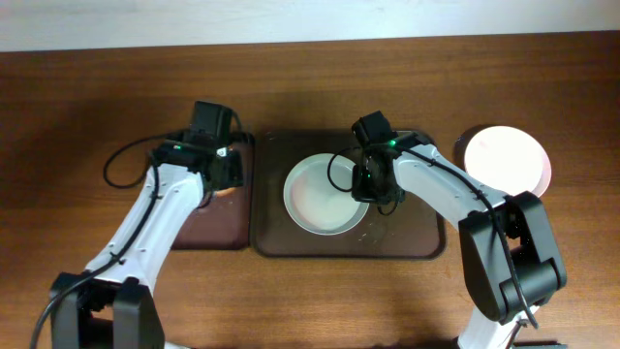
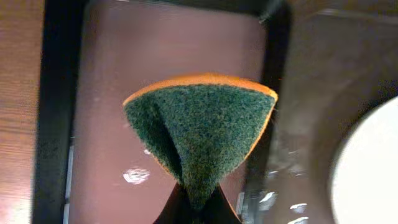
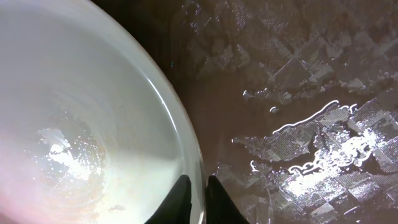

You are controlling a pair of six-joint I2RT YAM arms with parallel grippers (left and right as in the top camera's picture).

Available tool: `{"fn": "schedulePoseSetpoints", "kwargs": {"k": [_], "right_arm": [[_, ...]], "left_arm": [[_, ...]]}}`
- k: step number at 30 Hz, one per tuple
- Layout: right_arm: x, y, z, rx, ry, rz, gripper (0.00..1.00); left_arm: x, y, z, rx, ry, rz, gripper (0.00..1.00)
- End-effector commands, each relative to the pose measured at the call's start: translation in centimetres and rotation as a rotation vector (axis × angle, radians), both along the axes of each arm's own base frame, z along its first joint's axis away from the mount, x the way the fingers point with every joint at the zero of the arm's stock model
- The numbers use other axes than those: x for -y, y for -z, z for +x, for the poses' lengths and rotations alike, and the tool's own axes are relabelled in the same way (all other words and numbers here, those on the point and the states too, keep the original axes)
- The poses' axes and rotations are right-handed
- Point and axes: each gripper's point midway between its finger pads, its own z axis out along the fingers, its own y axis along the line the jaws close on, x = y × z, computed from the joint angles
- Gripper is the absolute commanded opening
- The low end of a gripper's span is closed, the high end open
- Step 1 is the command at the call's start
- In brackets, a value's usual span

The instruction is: Clean dirty plates on tray and stack at the side

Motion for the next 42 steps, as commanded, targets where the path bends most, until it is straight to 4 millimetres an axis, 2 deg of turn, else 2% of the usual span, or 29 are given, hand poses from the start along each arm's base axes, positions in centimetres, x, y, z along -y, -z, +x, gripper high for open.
{"fn": "schedulePoseSetpoints", "kwargs": {"k": [1, 3, 5, 7, 8, 9, 11, 12, 14, 15, 16, 18, 21, 23, 24, 31, 34, 39, 40, 42], "right_arm": [[0.4, 0.9, -0.2, -0.013, 0.002, -0.024, 0.18], [0.5, 1.2, 0.0, -0.010, 0.003, -0.026, 0.20], [0.4, 3.0, 0.1, -0.033, -0.002, -0.035, 0.19], [0.3, 3.3, 0.3, -0.028, -0.030, -0.037, 0.04], [0.3, 3.2, 0.3, -0.025, -0.046, -0.037, 0.04], [0.2, 2.6, 0.5, -0.013, -0.084, -0.035, 0.04], [0.2, 0.3, 1.6, 0.045, -0.113, -0.049, 0.04], [0.7, -1.8, 2.5, 0.100, -0.123, -0.083, 0.04], [2.4, -5.6, 3.8, 0.208, -0.144, -0.184, 0.04], [3.1, -6.5, 4.0, 0.232, -0.145, -0.227, 0.04], [4.5, -8.0, 4.2, 0.271, -0.166, -0.309, 0.04], [5.9, -9.9, 4.4, 0.322, -0.168, -0.415, 0.04], [6.2, -12.2, 4.5, 0.397, -0.166, -0.525, 0.04], [5.4, -14.7, 4.3, 0.486, -0.183, -0.646, 0.04], [5.1, -15.2, 4.2, 0.510, -0.188, -0.682, 0.04], [1.0, -21.0, 2.7, 0.768, -0.209, -0.975, 0.04], [0.1, -21.5, 2.3, 0.797, -0.215, -0.987, 0.04], [0.3, -21.2, 2.5, 0.789, -0.209, -0.969, 0.04], [0.5, -20.5, 2.8, 0.768, -0.204, -0.923, 0.04], [1.7, -17.6, 3.9, 0.670, -0.155, -0.739, 0.04]], "left_arm": [[-1.7, 2.7, -1.7, -0.052, 0.073, 0.065, 0.00], [-1.9, 4.5, -2.4, -0.061, 0.073, 0.066, 0.00], [-1.8, 6.2, -3.0, -0.073, 0.077, 0.056, 0.00], [-1.5, 7.3, -2.8, -0.075, 0.100, 0.049, 0.00], [-0.6, 7.8, -2.5, -0.075, 0.200, 0.038, 0.00], [-0.7, 7.9, -2.3, -0.069, 0.199, 0.041, 0.00], [-0.6, 7.7, -1.8, -0.050, 0.199, 0.039, 0.07], [-0.6, 7.7, -1.8, -0.048, 0.199, 0.039, 0.10], [-0.6, 7.7, -1.9, -0.052, 0.199, 0.039, 0.28], [-0.6, 7.7, -1.9, -0.052, 0.199, 0.039, 0.42], [-0.6, 7.7, -1.8, -0.051, 0.199, 0.039, 0.47], [-0.6, 7.7, -1.8, -0.051, 0.199, 0.039, 0.57], [-0.6, 7.7, -1.9, -0.052, 0.199, 0.039, 0.65], [-0.6, 7.7, -1.9, -0.052, 0.199, 0.039, 0.69], [-0.6, 7.7, -1.9, -0.052, 0.199, 0.039, 0.69], [-0.6, 7.7, -1.9, -0.052, 0.199, 0.039, 0.70], [-0.6, 7.7, -1.9, -0.052, 0.199, 0.039, 0.70], [-0.6, 7.7, -1.9, -0.052, 0.199, 0.039, 0.70], [-0.6, 7.7, -1.9, -0.052, 0.199, 0.039, 0.70], [-0.6, 7.8, -1.9, -0.053, 0.199, 0.039, 0.70]]}}
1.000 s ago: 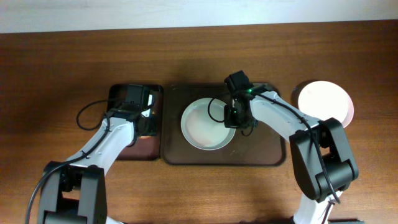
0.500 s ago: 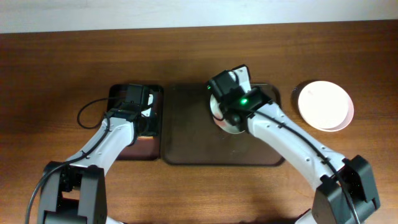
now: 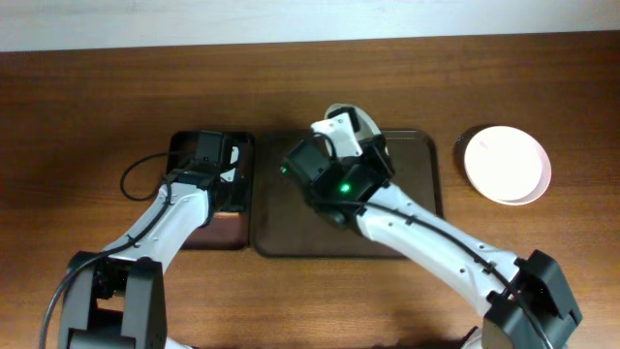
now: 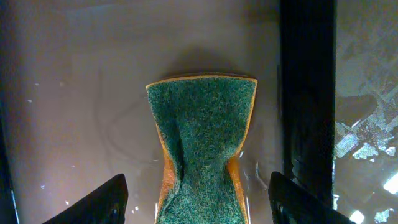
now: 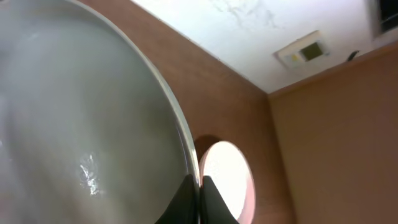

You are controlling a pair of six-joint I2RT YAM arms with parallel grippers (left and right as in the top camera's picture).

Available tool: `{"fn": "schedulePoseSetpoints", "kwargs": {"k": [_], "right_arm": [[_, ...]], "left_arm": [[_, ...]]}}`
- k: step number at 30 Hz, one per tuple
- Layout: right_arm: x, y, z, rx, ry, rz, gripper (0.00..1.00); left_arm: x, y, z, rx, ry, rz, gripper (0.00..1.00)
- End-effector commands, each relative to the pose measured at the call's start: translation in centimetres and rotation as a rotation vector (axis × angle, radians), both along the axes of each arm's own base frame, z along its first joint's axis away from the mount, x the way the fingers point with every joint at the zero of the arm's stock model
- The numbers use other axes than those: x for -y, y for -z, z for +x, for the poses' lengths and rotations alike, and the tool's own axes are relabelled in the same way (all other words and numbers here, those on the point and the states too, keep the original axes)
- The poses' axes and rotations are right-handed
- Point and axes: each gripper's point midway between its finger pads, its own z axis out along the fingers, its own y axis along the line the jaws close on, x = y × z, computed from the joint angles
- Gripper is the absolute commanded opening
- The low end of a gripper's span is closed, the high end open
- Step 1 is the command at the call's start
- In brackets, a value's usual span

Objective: Clean dirty plates on tray and stack at the side
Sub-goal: 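Lift the last plate with the right gripper and stack it on the side pile, then release the sponge onto the small tray with the left gripper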

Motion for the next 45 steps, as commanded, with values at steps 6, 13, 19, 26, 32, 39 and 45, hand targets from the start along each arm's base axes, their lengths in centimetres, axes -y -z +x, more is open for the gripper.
{"fn": "schedulePoseSetpoints", "kwargs": {"k": [6, 13, 19, 26, 32, 39, 45], "right_arm": [[8.9, 6.6, 2.9, -0.284, 0.237, 0.735, 0.04], [26.6, 8.1, 0.3, -0.189, 0.648, 1.052, 0.04], [33.9, 10.1, -2.8, -0.129, 0.850, 1.082, 0.04], [34.7, 10.9, -2.4, -0.119, 0.859, 1.072, 0.08], [32.0, 10.8, -1.2, -0.204, 0.689, 1.129, 0.58], [17.1, 10.1, 1.4, -0.535, 0.193, 1.012, 0.99], [11.4, 5.6, -2.5, -0.614, 0.077, 0.947, 0.99]], "left_arm": [[-0.1, 0.5, -0.4, -0.022, 0.003, -0.002, 0.70], [-0.1, 0.5, -0.4, -0.022, 0.003, -0.002, 0.70], [-0.1, 0.5, -0.4, -0.021, 0.003, -0.002, 0.71], [-0.1, 0.6, -0.6, -0.029, 0.003, 0.000, 0.71], [-0.7, 0.4, -0.3, -0.019, -0.157, -0.060, 0.79], [-0.5, -5.1, 2.3, 0.050, -0.151, -0.219, 1.00], [-2.0, -8.0, -3.8, -0.131, -0.201, -0.189, 0.99]]}}
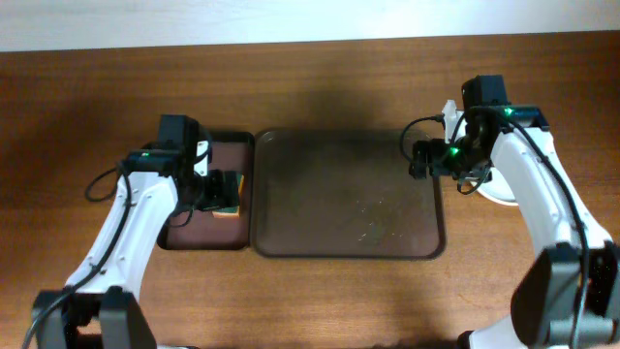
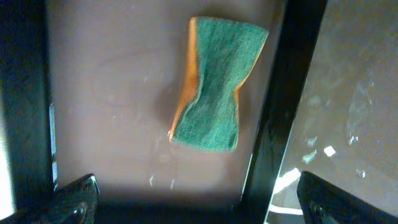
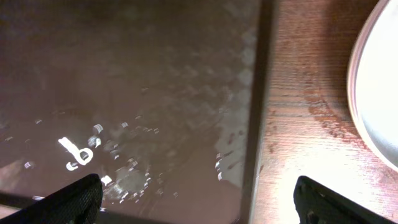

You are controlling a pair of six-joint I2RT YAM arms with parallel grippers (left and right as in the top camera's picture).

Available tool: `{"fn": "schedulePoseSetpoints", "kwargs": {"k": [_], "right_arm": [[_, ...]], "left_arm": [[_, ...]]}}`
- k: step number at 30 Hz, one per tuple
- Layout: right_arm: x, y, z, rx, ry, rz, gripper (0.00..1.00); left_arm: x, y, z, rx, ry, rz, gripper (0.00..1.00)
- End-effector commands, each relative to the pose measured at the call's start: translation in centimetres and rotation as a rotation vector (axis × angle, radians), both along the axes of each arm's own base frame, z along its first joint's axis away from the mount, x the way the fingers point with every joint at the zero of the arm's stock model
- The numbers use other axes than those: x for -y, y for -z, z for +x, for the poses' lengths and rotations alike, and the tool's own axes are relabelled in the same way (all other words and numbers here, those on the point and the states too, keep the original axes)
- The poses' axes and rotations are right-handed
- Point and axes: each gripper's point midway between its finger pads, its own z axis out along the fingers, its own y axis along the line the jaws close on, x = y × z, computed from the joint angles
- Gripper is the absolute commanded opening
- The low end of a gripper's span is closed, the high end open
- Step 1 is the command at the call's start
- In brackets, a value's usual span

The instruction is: Clean dirty plates on tray and stack at the side

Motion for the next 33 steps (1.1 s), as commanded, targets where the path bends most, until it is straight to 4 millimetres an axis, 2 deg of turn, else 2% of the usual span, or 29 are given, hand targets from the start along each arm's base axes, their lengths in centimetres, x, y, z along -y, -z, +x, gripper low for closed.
{"fn": "schedulePoseSetpoints", "kwargs": {"k": [1, 4, 5, 8, 10, 13, 15, 25, 28, 33], "right_arm": [[0.0, -4.6, -1.0, 0.104, -0.011, -0.025, 0.99], [0.0, -7.7, -2.8, 0.206, -0.010, -0.026, 0.99], [0.1, -9.0, -4.1, 0.278, -0.008, -0.030, 0.99], [0.6, -10.7, -7.5, 0.455, 0.007, -0.060, 0.99], [0.9, -11.9, -10.2, 0.576, 0.017, -0.071, 0.99], [0.9, -13.3, -12.9, 0.645, 0.019, -0.071, 0.99], [0.9, -13.7, -13.2, 0.667, 0.020, -0.071, 0.99], [1.2, -13.2, -12.8, 0.643, 0.015, -0.099, 0.99], [1.3, -15.4, -12.8, 0.829, 0.000, -0.121, 0.99], [0.1, -15.3, -12.4, 1.278, -0.017, -0.088, 0.99]], "left_arm": [[-0.4, -3.6, -1.7, 0.045, 0.000, -0.007, 0.99], [-0.5, -5.9, -2.9, 0.140, 0.001, -0.012, 0.99], [-0.5, -6.9, -3.6, 0.214, 0.001, -0.016, 1.00], [-0.5, -9.5, -5.8, 0.448, 0.030, -0.023, 0.99], [-0.8, -11.5, -8.1, 0.634, 0.032, -0.024, 0.99], [-0.9, -13.9, -10.1, 0.780, 0.032, -0.031, 0.99], [-0.9, -14.6, -10.5, 0.816, 0.032, -0.032, 1.00], [-0.9, -14.6, -10.5, 0.815, 0.032, -0.032, 1.00], [-0.9, -14.6, -10.5, 0.814, 0.032, -0.032, 1.00], [-0.9, -14.6, -10.5, 0.814, 0.032, -0.032, 0.99]]}}
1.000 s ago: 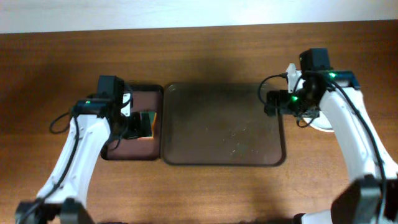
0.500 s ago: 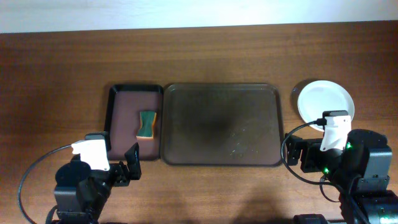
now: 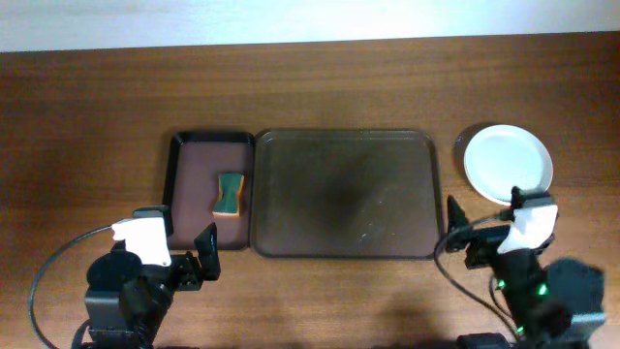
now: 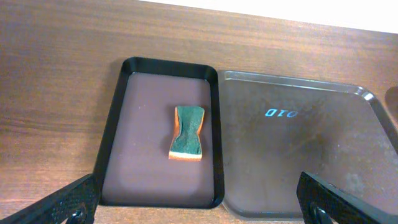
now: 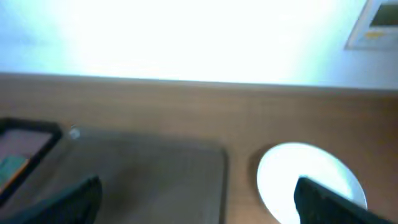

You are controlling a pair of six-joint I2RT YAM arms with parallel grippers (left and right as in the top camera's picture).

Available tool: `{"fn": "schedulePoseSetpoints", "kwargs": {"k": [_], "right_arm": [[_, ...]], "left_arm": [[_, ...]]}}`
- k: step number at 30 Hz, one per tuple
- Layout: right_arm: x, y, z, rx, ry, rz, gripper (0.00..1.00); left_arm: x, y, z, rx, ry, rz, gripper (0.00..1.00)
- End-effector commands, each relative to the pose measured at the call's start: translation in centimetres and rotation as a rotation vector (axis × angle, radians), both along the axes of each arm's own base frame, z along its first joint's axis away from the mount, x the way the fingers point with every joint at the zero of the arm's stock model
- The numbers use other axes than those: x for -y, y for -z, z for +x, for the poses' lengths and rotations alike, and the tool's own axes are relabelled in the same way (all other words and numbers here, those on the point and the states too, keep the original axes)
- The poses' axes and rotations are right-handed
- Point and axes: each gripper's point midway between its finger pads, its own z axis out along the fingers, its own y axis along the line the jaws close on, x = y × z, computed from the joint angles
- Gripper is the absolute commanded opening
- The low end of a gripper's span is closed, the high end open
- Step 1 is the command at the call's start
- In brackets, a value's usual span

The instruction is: Clean dirty plates on tray and stack at the side

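A stack of white plates (image 3: pixel 508 163) rests on the wood to the right of the big brown tray (image 3: pixel 344 194), which holds no plates. The stack also shows as a bright disc (image 5: pixel 292 168) in the right wrist view. A green-and-orange sponge (image 3: pixel 229 195) lies in the small black tray (image 3: pixel 194 194) at the left, seen also as the sponge (image 4: pixel 187 132). My left gripper (image 4: pixel 198 183) is open and empty, pulled back near the table's front left. My right gripper (image 5: pixel 199 182) is open and empty at the front right, short of the plates.
Bare wooden table (image 3: pixel 87 116) surrounds both trays. The two trays sit side by side, edges nearly touching. Both arms' bases and cables sit at the front edge. The right wrist view is blurred and washed out toward the back wall.
Both arms have drawn back to the table's front edge. The left gripper was open just above the sponge; the right was open over the tray's right edge beside the plates. Nothing on the table moved.
First my left gripper was shut on the sponge over the small tray and my right was shut on a plate's rim on the big tray. Then the sponge lay released and the plate was held up tilted. Later the plate was at the right stack, and both grippers are now withdrawn.
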Motion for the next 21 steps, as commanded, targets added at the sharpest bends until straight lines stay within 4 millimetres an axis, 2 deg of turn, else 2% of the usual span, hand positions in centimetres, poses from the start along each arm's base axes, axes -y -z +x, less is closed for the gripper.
{"fn": "schedulePoseSetpoints", "kwargs": {"k": [1, 4, 6, 10, 12, 21], "right_arm": [[-0.6, 1.5, -0.2, 0.181, -0.025, 0.001, 0.99], [-0.7, 2.5, -0.2, 0.343, -0.027, 0.009, 0.99], [-0.7, 3.7, 0.4, 0.360, -0.026, 0.010, 0.99], [-0.7, 8.8, 1.6, 0.284, -0.029, -0.066, 0.99], [-0.8, 12.2, 1.6, 0.150, -0.042, -0.108, 0.99], [-0.8, 12.3, 1.6, 0.147, -0.043, -0.104, 0.99]], "left_arm": [[0.0, 0.1, -0.1, 0.001, 0.011, 0.010, 0.99], [0.0, 0.1, -0.1, 0.001, 0.011, 0.010, 0.99], [0.0, 0.1, -0.1, 0.001, 0.011, 0.010, 0.99], [0.0, 0.1, -0.1, 0.001, 0.011, 0.010, 0.99], [0.0, 0.1, -0.1, 0.001, 0.011, 0.010, 1.00], [0.0, 0.1, -0.1, 0.001, 0.011, 0.010, 0.99]]}}
